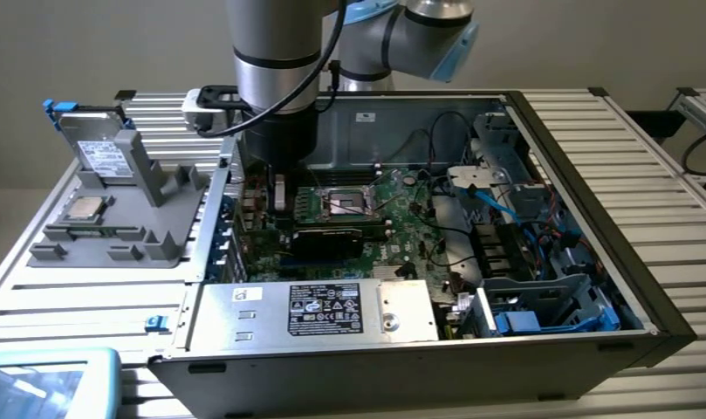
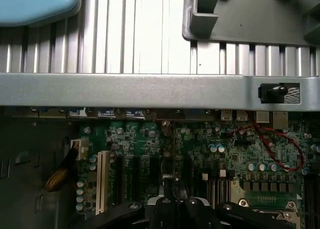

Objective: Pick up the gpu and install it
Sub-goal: 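Press down on the gpu until it lock into place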

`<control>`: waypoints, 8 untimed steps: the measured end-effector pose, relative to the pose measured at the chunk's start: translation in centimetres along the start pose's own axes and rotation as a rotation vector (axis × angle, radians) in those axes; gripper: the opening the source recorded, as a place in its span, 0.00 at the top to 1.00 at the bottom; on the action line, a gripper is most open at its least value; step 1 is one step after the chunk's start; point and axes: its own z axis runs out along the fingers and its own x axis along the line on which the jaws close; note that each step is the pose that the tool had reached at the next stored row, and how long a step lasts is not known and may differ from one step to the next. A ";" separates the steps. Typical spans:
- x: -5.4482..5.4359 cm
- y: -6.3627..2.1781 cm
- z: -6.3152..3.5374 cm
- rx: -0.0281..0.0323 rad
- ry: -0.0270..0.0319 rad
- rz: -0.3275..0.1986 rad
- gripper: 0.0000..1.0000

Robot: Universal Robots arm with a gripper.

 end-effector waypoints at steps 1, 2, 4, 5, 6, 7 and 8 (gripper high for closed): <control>0.0 0.05 0.02 0.0000 -0.0002 0.000 0.88; 0.0 0.08 0.04 0.0000 -0.0001 0.000 0.88; 0.0 0.08 0.21 -0.0001 -0.0001 0.000 0.88; 0.0 0.07 0.38 -0.0007 -0.0001 0.000 0.88; -0.1 0.07 0.52 -0.0017 -0.0002 0.000 0.88; -0.1 0.07 0.54 -0.0023 0.0000 0.000 0.88; -0.1 0.07 0.54 -0.0026 0.0000 0.000 0.88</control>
